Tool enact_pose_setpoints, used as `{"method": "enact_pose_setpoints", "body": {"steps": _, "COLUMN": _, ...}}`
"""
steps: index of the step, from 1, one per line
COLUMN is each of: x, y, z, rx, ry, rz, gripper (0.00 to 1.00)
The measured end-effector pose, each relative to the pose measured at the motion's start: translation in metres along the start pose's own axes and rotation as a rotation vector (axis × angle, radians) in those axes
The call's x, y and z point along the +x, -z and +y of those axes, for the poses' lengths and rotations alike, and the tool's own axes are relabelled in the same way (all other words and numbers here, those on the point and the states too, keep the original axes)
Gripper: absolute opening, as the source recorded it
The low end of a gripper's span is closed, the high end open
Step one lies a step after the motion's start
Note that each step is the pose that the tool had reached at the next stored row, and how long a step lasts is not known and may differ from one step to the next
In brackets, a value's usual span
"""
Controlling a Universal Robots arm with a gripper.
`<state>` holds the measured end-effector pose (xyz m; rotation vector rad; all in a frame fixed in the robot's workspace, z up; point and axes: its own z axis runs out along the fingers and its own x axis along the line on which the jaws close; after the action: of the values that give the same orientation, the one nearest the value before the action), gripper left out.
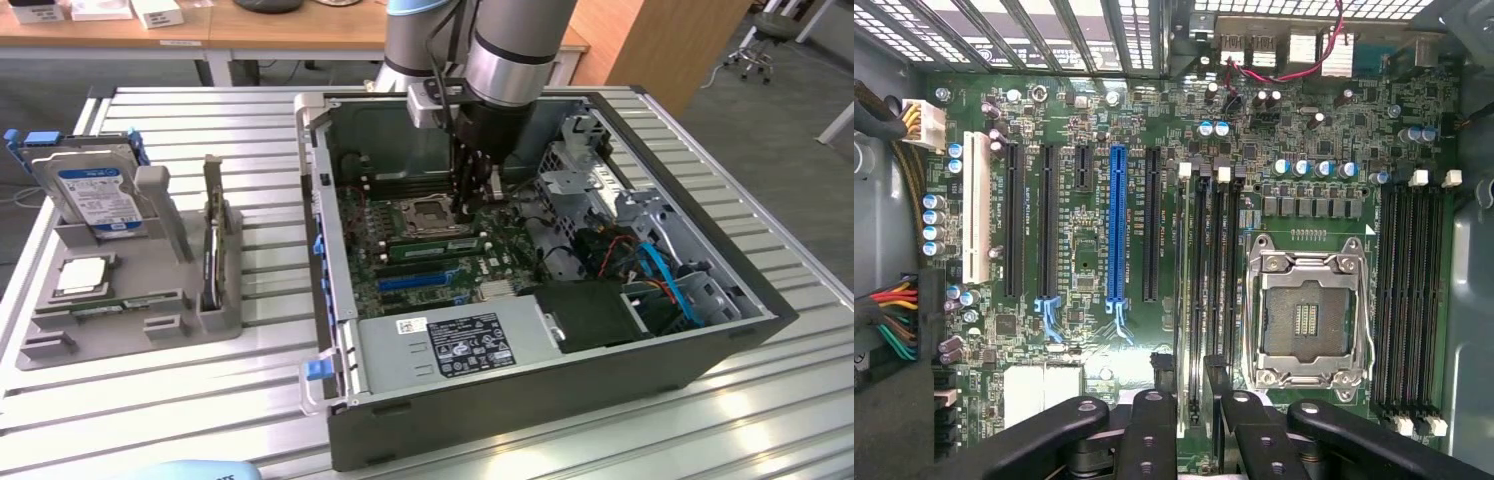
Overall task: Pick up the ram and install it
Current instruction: 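Press down the ram until it locks into place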
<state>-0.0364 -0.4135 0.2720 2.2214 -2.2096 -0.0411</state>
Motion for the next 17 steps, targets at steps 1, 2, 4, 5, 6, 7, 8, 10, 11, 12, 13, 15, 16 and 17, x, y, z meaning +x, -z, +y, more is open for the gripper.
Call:
{"method": "enact_pose_setpoints", "body": {"steps": 1, "x": 0.0, "y": 0.0, "z": 0.0, "rx": 0.0, "ry": 0.0, "rz": 0.0, "gripper": 0.25}}
{"method": "enact_pose_setpoints", "body": {"steps": 2, "x": 0.0, "y": 0.0, "z": 0.0, "rx": 0.0, "ry": 0.0, "rz": 0.0, "gripper": 0.23}}
{"method": "enact_pose_setpoints", "body": {"steps": 4, "x": 0.0, "y": 0.0, "z": 0.0, "rx": 0.0, "ry": 0.0, "rz": 0.0, "gripper": 0.17}}
{"method": "enact_pose_setpoints", "body": {"steps": 5, "x": 0.0, "y": 0.0, "z": 0.0, "rx": 0.0, "ry": 0.0, "rz": -0.0001, "gripper": 0.17}}
{"method": "enact_pose_setpoints", "body": {"steps": 6, "x": 0.0, "y": 0.0, "z": 0.0, "rx": 0.0, "ry": 0.0, "rz": 0.0, "gripper": 0.11}}
{"method": "enact_pose_setpoints", "body": {"steps": 7, "x": 0.0, "y": 0.0, "z": 0.0, "rx": 0.0, "ry": 0.0, "rz": 0.0, "gripper": 0.1}}
{"method": "enact_pose_setpoints", "body": {"steps": 8, "x": 0.0, "y": 0.0, "z": 0.0, "rx": 0.0, "ry": 0.0, "rz": 0.0, "gripper": 0.1}}
{"method": "enact_pose_setpoints", "body": {"steps": 10, "x": 0.0, "y": 0.0, "z": 0.0, "rx": 0.0, "ry": 0.0, "rz": 0.0, "gripper": 0.1}}
{"method": "enact_pose_setpoints", "body": {"steps": 11, "x": 0.0, "y": 0.0, "z": 0.0, "rx": 0.0, "ry": 0.0, "rz": 0.0, "gripper": 0.1}}
{"method": "enact_pose_setpoints", "body": {"steps": 12, "x": 0.0, "y": 0.0, "z": 0.0, "rx": 0.0, "ry": 0.0, "rz": 0.0, "gripper": 0.1}}
{"method": "enact_pose_setpoints", "body": {"steps": 13, "x": 0.0, "y": 0.0, "z": -0.0002, "rx": 0.0, "ry": 0.0, "rz": 0.0, "gripper": 0.1}}
{"method": "enact_pose_setpoints", "body": {"steps": 15, "x": 0.0001, "y": 0.0001, "z": -0.0027, "rx": -0.0001, "ry": 0.0, "rz": 0.0002, "gripper": 0.1}}
{"method": "enact_pose_setpoints", "body": {"steps": 16, "x": 0.0001, "y": 0.0002, "z": -0.0045, "rx": -0.0001, "ry": 0.0, "rz": 0.0001, "gripper": 0.1}}
{"method": "enact_pose_setpoints", "body": {"steps": 17, "x": 0.0001, "y": 0.0002, "z": -0.0062, "rx": -0.0001, "ry": 0.0, "rz": 0.0001, "gripper": 0.1}}
